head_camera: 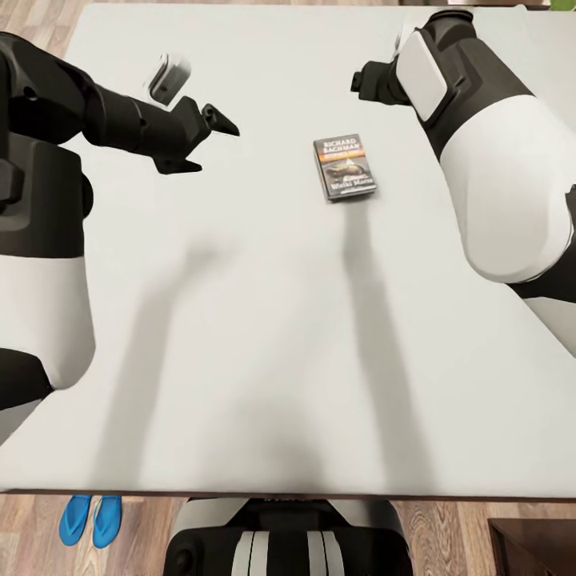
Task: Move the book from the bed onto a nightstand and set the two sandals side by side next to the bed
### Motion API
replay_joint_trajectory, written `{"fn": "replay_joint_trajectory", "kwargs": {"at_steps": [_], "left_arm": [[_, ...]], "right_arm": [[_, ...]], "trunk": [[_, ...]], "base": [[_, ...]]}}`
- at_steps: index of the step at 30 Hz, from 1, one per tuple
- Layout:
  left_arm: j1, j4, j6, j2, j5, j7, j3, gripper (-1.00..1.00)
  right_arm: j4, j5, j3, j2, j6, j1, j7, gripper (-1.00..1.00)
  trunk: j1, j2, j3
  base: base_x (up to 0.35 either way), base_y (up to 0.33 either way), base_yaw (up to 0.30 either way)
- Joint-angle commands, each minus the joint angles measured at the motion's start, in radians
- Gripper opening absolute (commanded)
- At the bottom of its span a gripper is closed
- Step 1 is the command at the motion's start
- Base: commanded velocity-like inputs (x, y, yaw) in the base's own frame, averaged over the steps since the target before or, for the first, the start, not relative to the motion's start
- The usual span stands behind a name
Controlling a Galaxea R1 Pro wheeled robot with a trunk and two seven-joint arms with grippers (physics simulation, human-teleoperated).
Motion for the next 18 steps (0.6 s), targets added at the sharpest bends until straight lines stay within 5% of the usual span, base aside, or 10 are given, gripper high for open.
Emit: {"fn": "replay_joint_trajectory", "kwargs": {"at_steps": [1,18], "left_arm": [[-0.006,0.002,0.004,0.001,0.013,0.013,-0.006,1.0],[-0.021,0.017,0.003,-0.007,0.029,0.024,-0.025,1.0]], "right_arm": [[0.0,-0.003,-0.005,0.001,0.003,0.0,-0.005,1.0],[0.003,-0.003,-0.005,0.002,-0.001,0.001,-0.012,1.0]], "trunk": [[0.0,0.0,-0.002],[0.0,0.0,-0.028]], "base": [[0.0,0.0,0.0],[0.0,0.0,0.0]]}}
